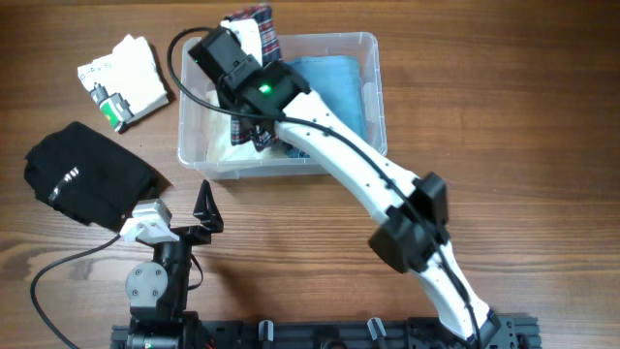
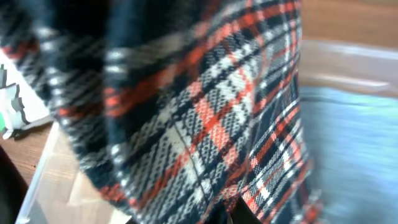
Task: Pack container
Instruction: 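Lower the plaid cloth into the container's left half and release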
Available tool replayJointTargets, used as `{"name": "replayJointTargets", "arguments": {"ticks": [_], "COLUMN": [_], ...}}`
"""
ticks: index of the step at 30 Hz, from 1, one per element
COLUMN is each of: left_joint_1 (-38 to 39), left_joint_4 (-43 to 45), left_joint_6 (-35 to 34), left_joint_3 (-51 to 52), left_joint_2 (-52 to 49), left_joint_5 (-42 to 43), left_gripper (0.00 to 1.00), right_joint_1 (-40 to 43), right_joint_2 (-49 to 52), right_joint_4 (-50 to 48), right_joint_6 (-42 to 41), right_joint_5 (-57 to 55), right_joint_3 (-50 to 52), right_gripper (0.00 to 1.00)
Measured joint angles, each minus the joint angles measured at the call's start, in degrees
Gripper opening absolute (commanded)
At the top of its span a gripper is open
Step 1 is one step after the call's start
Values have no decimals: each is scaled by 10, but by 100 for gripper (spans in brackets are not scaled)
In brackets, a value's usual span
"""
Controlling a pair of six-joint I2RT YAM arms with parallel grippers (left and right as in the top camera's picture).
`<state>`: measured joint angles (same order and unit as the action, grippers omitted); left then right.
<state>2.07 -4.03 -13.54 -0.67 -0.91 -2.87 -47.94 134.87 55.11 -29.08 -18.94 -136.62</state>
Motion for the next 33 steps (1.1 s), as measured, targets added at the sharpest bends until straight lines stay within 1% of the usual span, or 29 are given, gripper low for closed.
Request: {"name": "replayJointTargets", "arguments": {"ticks": [1,2,4,6,7,10,11,12,17,21,26,30,33], "left_joint_1": [0,0,0,0,0,0,0,0,0,0,0,0,0], "left_joint_4": [0,0,0,0,0,0,0,0,0,0,0,0,0], "left_joint_6": [0,0,0,0,0,0,0,0,0,0,0,0,0], "left_joint_3": [0,0,0,0,0,0,0,0,0,0,0,0,0], "left_joint_2": [0,0,0,0,0,0,0,0,0,0,0,0,0], "left_joint_5": [0,0,0,0,0,0,0,0,0,0,0,0,0], "left_gripper": [100,99,100,100,100,100,100,100,100,100,100,100,100], "right_joint_1": [0,0,0,0,0,2,2,2,0,0,2,14,46], "right_joint_2": [8,15,24,29,30,30,30,30,30,30,28,12,-16], "right_joint_4": [-3,-5,-10,-21,-28,-62,-73,-80,-88,-91,-97,-48,7], "right_joint_6": [-3,-5,-7,-5,-4,3,5,6,10,9,30,41,54], "right_joint_5": [8,16,31,50,63,104,120,133,178,190,189,188,190], "right_joint_3": [0,0,0,0,0,0,0,0,0,0,0,0,0], "right_gripper": [4,8,22,30,37,44,47,54,67,64,65,67,68]}}
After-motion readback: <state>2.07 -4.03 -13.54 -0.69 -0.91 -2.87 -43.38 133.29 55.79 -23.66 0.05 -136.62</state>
